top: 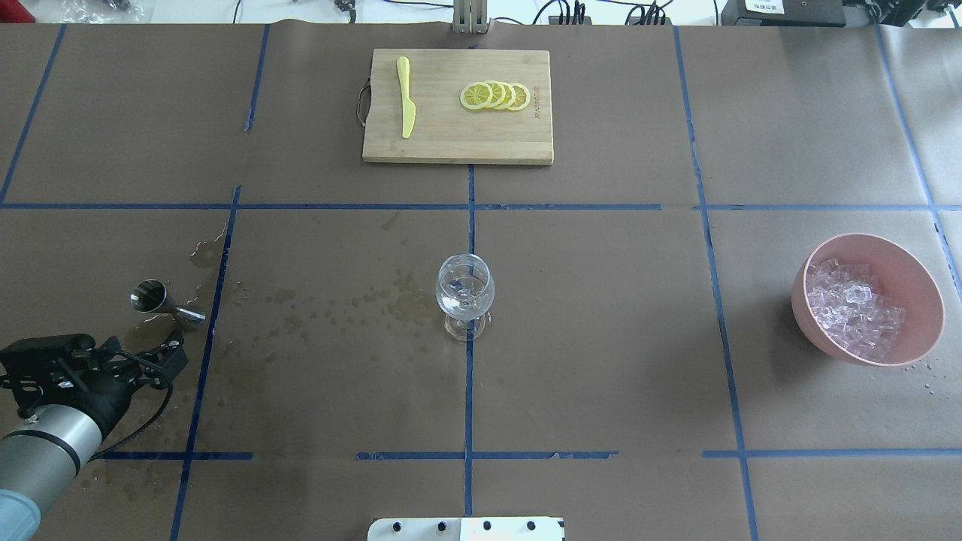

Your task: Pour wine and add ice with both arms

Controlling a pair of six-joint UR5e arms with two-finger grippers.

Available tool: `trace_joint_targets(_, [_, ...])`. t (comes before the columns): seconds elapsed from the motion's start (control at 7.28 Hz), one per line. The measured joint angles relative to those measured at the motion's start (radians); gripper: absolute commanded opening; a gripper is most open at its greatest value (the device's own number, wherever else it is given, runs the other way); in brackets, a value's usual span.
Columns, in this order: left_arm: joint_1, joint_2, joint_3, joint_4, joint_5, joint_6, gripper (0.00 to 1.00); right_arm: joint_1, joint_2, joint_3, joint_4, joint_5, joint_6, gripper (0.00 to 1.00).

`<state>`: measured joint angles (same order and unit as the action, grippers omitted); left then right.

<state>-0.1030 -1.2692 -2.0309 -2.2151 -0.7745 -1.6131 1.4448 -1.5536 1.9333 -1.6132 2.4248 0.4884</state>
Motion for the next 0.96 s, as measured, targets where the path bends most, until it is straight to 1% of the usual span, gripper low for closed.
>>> trace_joint_targets(0.27, [0.005,-0.071,0.096,0.000,0.110,-0.028,0.93,-0.074,0.000,0.064,0.000,-0.016,0.138,1.00])
trace_joint_targets(0.55, [0.006,-0.118,0.163,0.000,0.191,-0.048,0.89,-0.114,0.000,0.088,-0.001,-0.025,0.199,1.00])
trace_joint_targets(0.96, [0.006,-0.152,0.218,0.000,0.257,-0.051,0.75,-0.156,-0.001,0.105,0.002,-0.039,0.259,1.00])
